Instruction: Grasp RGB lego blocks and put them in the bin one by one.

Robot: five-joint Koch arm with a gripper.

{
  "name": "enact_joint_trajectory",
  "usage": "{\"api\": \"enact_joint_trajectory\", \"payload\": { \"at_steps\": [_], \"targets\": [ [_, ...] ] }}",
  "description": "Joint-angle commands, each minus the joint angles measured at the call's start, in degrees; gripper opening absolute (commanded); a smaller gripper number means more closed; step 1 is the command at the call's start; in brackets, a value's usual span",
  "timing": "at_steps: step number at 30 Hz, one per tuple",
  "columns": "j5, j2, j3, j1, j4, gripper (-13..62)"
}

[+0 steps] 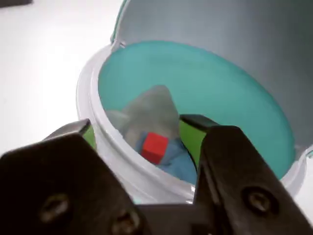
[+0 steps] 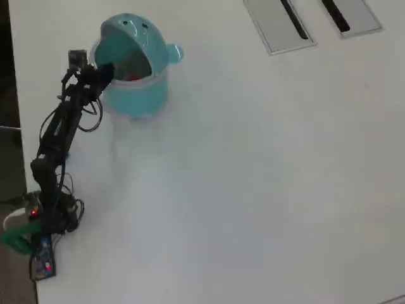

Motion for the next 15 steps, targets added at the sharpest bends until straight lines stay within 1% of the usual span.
{"api": "enact_joint_trajectory", "payload": {
  "at_steps": [1,10,15],
  "targets": [
    [-0.7,3.1,-0.3,-0.3,3.2,31.6],
    [-0.7,7.7,8.2,-0.9,3.4,32.1],
    [-0.7,9.4,10.1,-1.8,4.6,32.5]
  ]
}}
